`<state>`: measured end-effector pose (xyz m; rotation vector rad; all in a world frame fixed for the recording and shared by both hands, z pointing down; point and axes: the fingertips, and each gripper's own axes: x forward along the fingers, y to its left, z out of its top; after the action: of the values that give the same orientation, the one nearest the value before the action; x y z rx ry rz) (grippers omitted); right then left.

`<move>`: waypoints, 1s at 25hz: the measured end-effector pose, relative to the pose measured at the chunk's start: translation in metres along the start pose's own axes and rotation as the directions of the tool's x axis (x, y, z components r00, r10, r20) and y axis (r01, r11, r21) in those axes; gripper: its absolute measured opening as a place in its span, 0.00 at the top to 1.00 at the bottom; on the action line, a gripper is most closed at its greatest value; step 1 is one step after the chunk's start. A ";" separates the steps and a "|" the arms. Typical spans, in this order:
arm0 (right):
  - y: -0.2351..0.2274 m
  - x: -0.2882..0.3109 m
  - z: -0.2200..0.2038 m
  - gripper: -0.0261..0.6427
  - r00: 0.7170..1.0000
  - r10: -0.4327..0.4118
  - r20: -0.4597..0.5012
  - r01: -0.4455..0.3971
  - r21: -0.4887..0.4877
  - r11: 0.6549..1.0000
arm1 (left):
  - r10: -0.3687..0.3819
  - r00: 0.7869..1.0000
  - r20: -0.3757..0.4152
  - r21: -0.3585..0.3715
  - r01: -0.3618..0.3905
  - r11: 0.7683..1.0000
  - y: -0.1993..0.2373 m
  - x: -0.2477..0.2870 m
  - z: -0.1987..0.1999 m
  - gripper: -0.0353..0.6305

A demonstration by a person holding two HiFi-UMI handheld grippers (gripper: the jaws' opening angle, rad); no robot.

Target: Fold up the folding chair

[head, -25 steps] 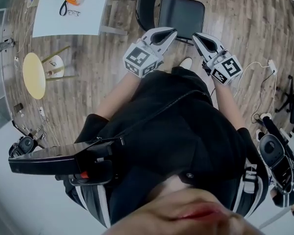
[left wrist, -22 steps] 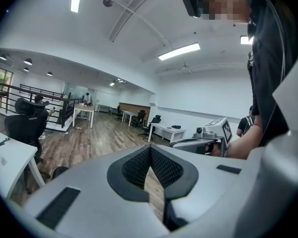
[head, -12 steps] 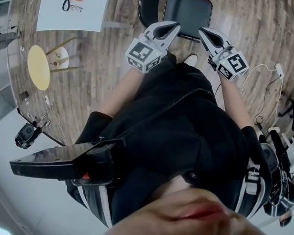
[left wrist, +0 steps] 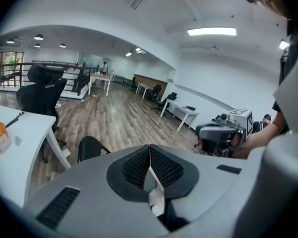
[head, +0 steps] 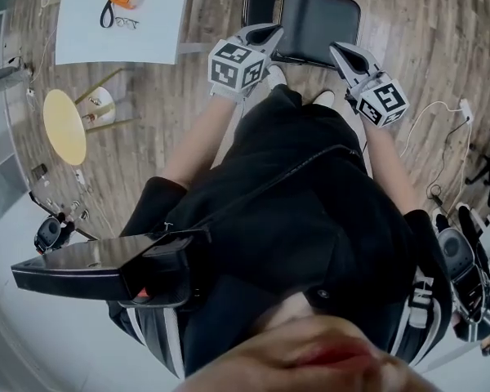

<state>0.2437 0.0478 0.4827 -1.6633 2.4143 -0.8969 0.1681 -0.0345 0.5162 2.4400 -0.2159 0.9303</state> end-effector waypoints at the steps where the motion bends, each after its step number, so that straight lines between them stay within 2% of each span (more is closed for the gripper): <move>1: -0.003 0.006 -0.003 0.95 1.000 -0.012 -0.007 0.012 0.010 1.000 | 0.008 0.999 -0.045 -0.019 -0.009 1.000 0.014 0.003 -0.008 0.94; 5: -0.012 0.036 -0.015 0.95 0.998 -0.050 -0.035 0.051 0.033 0.998 | 0.019 0.980 -0.196 -0.086 -0.037 0.996 0.071 0.012 -0.038 0.94; 7: -0.017 0.047 -0.024 0.95 0.996 -0.069 -0.049 0.072 0.046 0.996 | 0.018 0.969 -0.247 -0.126 -0.050 0.991 0.094 0.018 -0.049 0.93; 15: -0.054 0.066 -0.076 0.95 0.988 -0.096 -0.117 0.110 0.117 0.987 | 0.066 0.937 -0.344 -0.229 -0.151 0.962 0.158 0.048 -0.077 0.73; 20: -0.099 0.066 -0.139 0.95 0.980 -0.077 -0.184 0.112 0.189 0.975 | 0.132 0.912 -0.389 -0.269 -0.249 0.930 0.195 0.063 -0.101 0.64; 23: -0.143 0.059 -0.189 0.95 0.977 -0.050 -0.209 0.112 0.299 0.947 | 0.152 0.904 -0.400 -0.289 -0.281 0.915 0.215 0.081 -0.110 0.63; 25: -0.163 0.052 -0.222 0.94 0.980 -0.021 -0.199 0.104 0.420 0.902 | 0.157 0.900 -0.406 -0.295 -0.292 0.910 0.223 0.082 -0.115 0.63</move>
<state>0.2744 0.0560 0.7612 -1.5493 2.0611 -1.5307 0.0918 -0.1625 0.7340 1.8941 -0.4934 1.3165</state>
